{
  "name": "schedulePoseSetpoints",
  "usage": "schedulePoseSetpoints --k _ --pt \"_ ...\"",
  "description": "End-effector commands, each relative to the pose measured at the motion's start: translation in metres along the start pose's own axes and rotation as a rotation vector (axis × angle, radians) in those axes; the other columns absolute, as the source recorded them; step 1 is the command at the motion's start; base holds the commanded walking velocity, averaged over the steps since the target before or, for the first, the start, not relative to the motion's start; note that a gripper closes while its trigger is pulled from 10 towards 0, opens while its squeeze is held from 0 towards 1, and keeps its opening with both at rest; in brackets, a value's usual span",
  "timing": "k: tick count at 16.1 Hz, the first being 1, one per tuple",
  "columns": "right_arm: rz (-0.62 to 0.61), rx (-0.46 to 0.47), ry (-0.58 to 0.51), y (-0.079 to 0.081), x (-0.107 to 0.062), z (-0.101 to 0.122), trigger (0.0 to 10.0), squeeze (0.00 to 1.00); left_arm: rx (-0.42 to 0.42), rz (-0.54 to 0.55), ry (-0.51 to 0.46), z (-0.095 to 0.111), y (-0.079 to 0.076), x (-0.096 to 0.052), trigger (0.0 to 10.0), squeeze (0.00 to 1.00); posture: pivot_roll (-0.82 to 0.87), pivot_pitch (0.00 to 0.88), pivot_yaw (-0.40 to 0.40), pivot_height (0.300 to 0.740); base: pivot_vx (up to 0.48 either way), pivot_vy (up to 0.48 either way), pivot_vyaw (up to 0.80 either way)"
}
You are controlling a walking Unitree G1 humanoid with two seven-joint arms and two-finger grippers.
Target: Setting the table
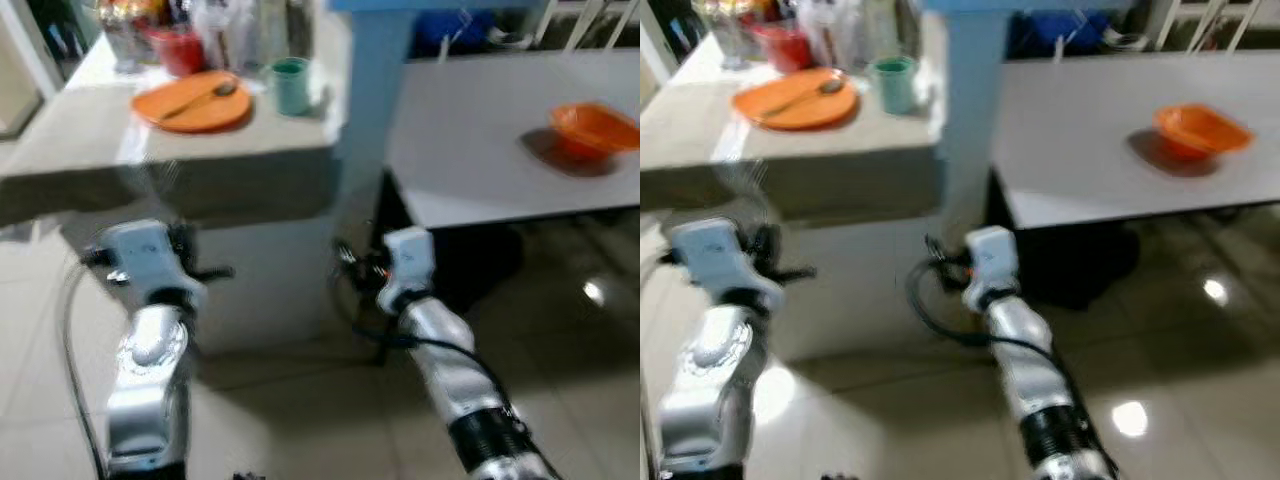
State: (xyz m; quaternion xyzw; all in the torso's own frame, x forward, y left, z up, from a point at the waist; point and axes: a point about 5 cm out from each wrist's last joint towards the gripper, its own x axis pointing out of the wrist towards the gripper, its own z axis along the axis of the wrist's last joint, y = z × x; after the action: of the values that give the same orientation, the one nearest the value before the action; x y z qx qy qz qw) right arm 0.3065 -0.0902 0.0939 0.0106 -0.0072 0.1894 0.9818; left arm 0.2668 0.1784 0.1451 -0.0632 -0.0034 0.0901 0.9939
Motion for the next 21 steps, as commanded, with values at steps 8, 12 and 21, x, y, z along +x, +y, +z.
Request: schedulePoseSetpoints --k 8,12,21 --pt "0.031 -0.017 -0.019 0.0097 0.0051 0.0054 10.0 0.00 0.052 0.035 0.001 0.0012 0.0066 0.0040 0.0 0.13 -0.02 0.000 0.041 0.740 0.273 -0.391 0.20" --pt "0.022 -0.002 -0.019 0.0086 0.0044 0.0049 10.0 0.00 0.055 0.029 -0.001 0.0017 0.0043 0.0059 0.0 0.13 -0.03 0.000 0.043 0.740 0.271 -0.392 0.20" --pt "0.025 0.001 -0.017 0.0097 0.0050 0.0041 10.0 0.00 0.059 0.036 -0.007 0.0030 0.0026 0.0078 0.0 0.13 -0.02 0.000 0.046 0.740 0.282 -0.384 0.00"
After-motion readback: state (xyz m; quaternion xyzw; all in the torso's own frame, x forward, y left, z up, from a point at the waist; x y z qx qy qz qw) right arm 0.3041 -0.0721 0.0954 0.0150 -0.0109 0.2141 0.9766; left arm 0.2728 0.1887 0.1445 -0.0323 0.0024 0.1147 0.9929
